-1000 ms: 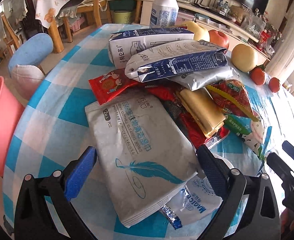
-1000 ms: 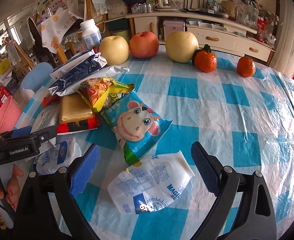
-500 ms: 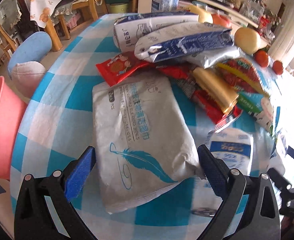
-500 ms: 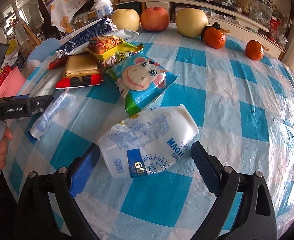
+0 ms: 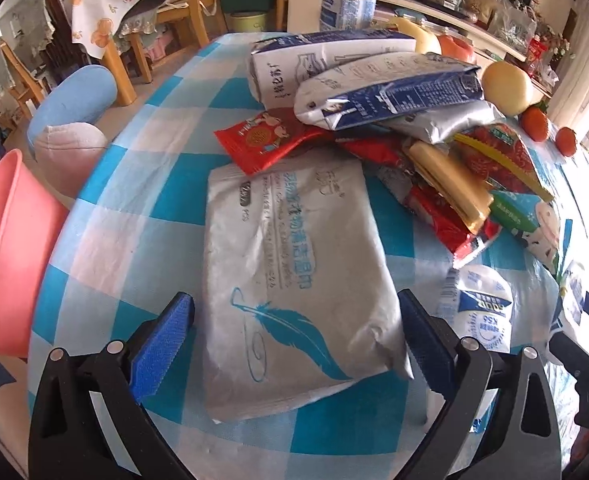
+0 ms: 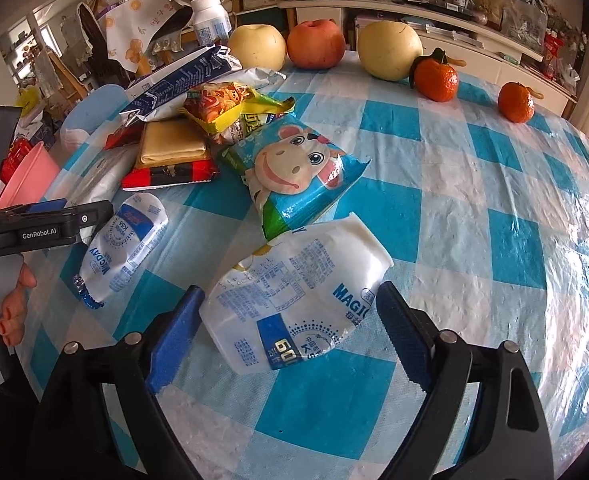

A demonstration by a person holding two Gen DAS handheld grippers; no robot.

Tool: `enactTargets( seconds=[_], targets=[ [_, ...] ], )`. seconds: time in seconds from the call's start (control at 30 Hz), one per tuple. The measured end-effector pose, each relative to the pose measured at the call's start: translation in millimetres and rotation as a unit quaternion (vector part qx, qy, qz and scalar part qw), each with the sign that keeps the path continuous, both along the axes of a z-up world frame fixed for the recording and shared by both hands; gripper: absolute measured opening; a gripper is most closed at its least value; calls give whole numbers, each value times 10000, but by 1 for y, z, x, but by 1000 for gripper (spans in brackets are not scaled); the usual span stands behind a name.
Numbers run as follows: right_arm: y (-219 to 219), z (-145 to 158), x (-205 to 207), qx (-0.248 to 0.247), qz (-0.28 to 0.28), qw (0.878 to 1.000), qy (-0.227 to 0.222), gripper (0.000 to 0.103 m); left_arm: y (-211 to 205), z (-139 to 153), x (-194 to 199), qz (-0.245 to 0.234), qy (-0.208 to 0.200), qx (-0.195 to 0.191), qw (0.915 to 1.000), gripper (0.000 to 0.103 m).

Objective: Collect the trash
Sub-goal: 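Close left tool on grey wipes package while right tool closes on white yogurt bag, then carry both held items over the pink bucket and open both tools to drop them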

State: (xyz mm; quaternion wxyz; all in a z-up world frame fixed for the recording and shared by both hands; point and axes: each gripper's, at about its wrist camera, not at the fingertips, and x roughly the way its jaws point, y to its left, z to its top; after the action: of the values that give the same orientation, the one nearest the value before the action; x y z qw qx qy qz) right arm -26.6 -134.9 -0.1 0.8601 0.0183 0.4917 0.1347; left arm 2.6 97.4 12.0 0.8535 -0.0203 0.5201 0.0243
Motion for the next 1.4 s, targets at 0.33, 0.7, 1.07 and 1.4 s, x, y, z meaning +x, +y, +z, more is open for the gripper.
enactTargets(
  seconds=[0.33, 0.7, 1.07, 1.4],
  targets=[
    [1, 3, -5, 45, -33, 9999, -128, 84, 6, 2, -1, 138, -191, -163, 9996, 76],
    [6, 18, -24, 59, -122, 9988, -465, 83, 25, 18, -9, 160, -481, -332, 9982, 71],
    [50, 71, -42, 280, 145, 9895, -1408, 83, 60, 70, -30, 264, -1219, -547, 9907, 71],
    [170, 104, -40, 272, 1141, 9787, -1686, 83, 156, 111, -53, 1141, -1854, -688, 9736, 72]
  ],
)
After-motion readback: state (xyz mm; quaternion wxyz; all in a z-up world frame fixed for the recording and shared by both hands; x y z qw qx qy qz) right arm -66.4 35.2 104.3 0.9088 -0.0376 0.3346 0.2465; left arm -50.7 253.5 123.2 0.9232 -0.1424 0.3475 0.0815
